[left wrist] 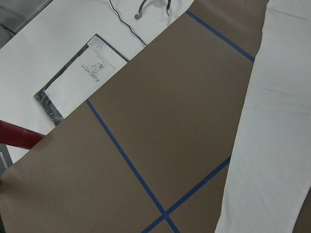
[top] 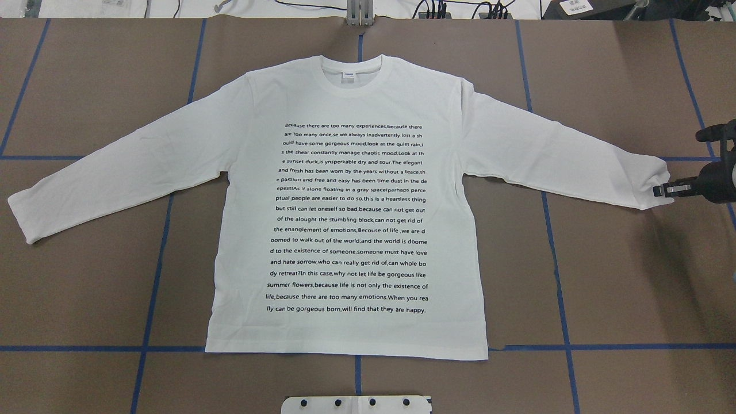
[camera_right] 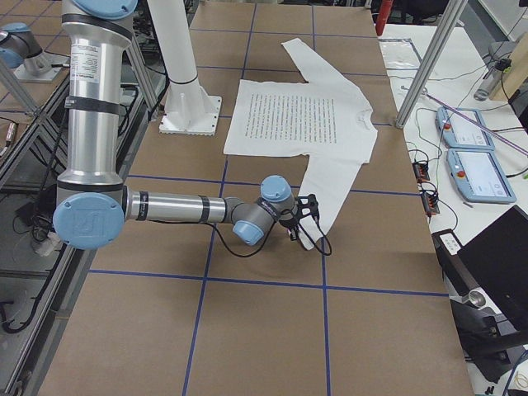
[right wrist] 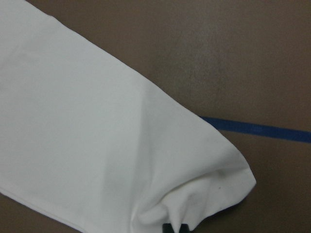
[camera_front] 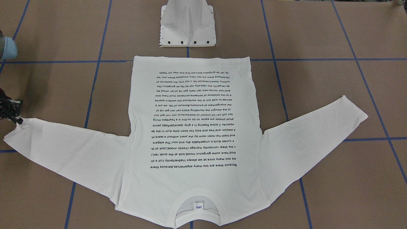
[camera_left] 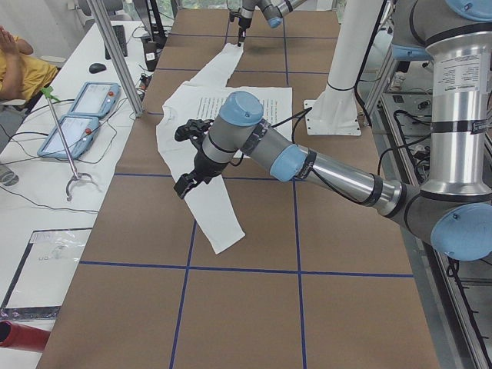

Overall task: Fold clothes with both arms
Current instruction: 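Grasp the sleeve cuff nearest the right gripper with the right gripper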

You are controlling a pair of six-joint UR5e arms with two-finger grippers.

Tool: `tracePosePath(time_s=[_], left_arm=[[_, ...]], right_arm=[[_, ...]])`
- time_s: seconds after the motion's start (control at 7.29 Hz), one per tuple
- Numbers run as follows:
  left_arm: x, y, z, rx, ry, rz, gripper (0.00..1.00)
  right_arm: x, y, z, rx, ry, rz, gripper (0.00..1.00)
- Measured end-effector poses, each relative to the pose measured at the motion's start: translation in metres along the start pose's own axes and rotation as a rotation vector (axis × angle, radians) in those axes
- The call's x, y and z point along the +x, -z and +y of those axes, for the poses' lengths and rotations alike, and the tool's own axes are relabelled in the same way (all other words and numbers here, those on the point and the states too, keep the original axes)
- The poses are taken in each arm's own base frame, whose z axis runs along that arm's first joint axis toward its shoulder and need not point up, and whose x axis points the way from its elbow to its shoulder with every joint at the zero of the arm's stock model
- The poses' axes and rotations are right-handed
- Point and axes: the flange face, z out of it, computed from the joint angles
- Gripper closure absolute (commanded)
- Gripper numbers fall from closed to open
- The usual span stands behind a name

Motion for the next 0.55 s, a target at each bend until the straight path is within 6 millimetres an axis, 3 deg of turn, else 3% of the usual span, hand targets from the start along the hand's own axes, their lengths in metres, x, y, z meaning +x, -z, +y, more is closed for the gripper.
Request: tracePosePath(time_s=[0.14, 0.27, 0.41, 0.55], left_arm=[[0.000, 0.000, 0.000, 0.000, 0.001, -0.001, 0.00], [0.000, 0.000, 0.000, -0.001, 0.003, -0.001, 0.00], [0.000, -0.001, 0.000, -0.001, 0.006, -0.001, 0.00], [-0.001, -0.001, 0.000, -0.003, 0.009, -0.001, 0.00]], right_arm=[[-0.003, 0.019, -0.014, 0.036, -0.010, 0.000, 1.00], [-0.019, 0.041, -0.037, 0.062, -0.019, 0.003, 1.00], [-0.058, 0.062, -0.075, 0.074, -0.027, 0.012, 1.00], [-0.108, 0.075, -0.117, 0.074, -0.029, 0.030, 1.00]])
